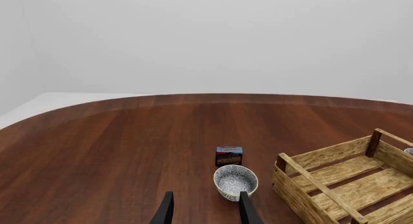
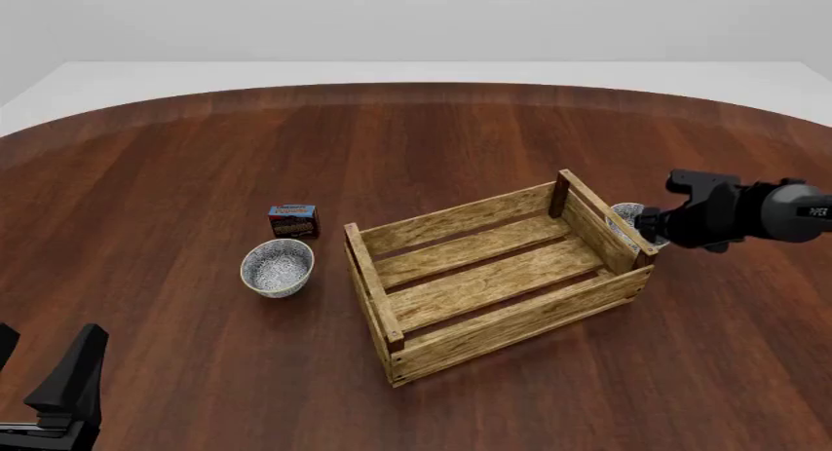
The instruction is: Stack the right bowl on the left bowl and place them in the tray.
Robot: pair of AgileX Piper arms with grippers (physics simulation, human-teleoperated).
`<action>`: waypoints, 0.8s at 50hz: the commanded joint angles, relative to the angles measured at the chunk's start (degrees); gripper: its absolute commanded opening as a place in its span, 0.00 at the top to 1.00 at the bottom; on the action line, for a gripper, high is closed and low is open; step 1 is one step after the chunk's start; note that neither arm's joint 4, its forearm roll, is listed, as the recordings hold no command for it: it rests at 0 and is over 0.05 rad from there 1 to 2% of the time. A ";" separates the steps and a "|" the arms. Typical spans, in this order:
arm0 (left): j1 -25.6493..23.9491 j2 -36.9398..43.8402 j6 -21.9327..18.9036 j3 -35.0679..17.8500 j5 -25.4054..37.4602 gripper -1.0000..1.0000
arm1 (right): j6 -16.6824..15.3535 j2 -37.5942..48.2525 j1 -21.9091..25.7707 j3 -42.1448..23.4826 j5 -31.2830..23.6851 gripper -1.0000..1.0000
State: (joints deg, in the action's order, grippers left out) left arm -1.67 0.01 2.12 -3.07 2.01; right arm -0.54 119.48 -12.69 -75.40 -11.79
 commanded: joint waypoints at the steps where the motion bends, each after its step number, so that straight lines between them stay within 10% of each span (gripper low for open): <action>1: 0.01 0.00 0.04 0.00 -0.05 0.00 | 0.35 1.78 0.23 0.23 1.09 0.00; 19: -0.10 0.00 0.02 0.33 -0.32 0.00 | 0.58 4.07 0.14 0.27 2.09 0.00; 20: -0.12 0.00 0.05 0.21 -0.21 0.00 | 0.66 3.98 0.07 0.27 2.14 1.00; 40: -0.06 0.00 0.29 -0.10 -0.04 0.00 | 0.03 0.81 -0.50 0.74 1.09 1.00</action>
State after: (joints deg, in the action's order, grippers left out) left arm -1.76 0.01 2.28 -3.07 1.93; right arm -0.40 120.78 -12.54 -75.87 -9.93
